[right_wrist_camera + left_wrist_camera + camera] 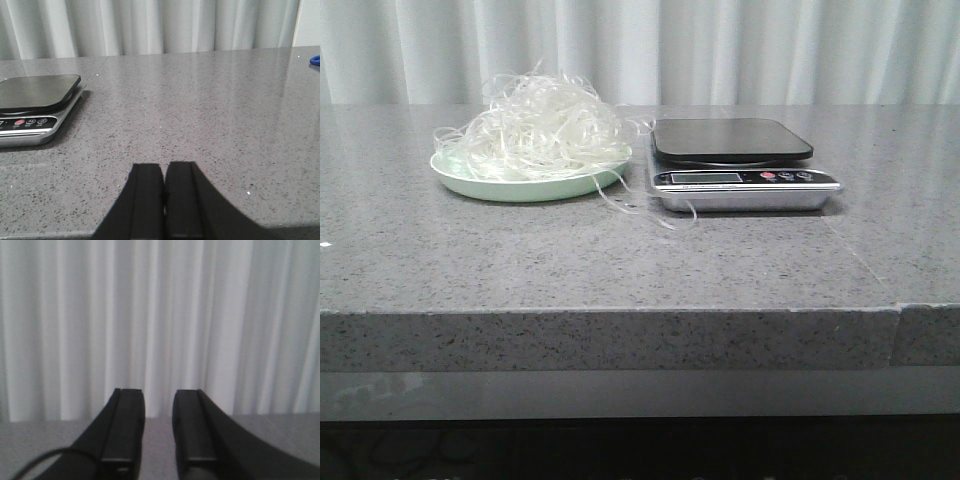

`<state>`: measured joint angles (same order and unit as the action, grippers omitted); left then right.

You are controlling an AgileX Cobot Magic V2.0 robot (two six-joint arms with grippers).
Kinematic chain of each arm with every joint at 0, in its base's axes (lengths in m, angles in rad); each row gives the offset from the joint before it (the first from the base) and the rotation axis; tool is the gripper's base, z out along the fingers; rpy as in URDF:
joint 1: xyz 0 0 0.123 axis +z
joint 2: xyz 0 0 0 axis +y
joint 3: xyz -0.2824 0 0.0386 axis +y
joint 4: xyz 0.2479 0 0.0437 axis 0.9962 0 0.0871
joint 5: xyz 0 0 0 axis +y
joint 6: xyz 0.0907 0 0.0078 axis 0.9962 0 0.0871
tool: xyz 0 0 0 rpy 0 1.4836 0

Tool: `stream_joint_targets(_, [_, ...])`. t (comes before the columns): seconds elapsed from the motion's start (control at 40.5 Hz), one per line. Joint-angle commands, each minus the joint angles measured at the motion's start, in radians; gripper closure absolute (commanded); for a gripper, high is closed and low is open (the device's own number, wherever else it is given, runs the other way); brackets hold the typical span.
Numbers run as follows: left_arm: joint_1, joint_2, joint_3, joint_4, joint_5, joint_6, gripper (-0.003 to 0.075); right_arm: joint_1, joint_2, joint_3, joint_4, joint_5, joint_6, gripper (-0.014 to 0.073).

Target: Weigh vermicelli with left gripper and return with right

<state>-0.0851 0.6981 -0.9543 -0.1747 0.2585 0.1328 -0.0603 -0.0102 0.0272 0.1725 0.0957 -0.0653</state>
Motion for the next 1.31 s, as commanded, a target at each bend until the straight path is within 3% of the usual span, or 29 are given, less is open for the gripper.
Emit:
stream_joint_targets(0.0, [-0.076,0.102,-0.071,-0.024,-0.023,-0.008,0.0309,-0.003,-0.017,-0.007,-0.001,-0.085,-0.001,0.0442])
stream_joint_targets(0.124, [-0.173,0.236,-0.164,-0.024,0.068,-0.008,0.024,-0.003,-0.017,-0.007,-0.001,-0.084,-0.001,0.0442])
stream_joint_targets(0.247, [-0.246,0.388,-0.296,-0.024,0.2,-0.008,0.0236,-0.003,-0.017,-0.007,-0.001,-0.084,-0.001,0.0442])
stream_joint_targets(0.569, [-0.283,0.782,-0.606,-0.036,0.492,0.002,0.0235,-0.003,-0.017,-0.007,-0.001,-0.084,-0.001,0.0442])
stream_joint_targets(0.766, [-0.283,0.93,-0.649,-0.075,0.502,0.003,0.02,-0.003,-0.017,-0.007,-0.001,-0.084,-0.001,0.0442])
stream_joint_targets(1.285, [-0.325,1.104,-0.653,-0.041,0.445,0.056,0.0229,-0.003,-0.017,-0.007,-0.001,-0.053,-0.001,0.0442])
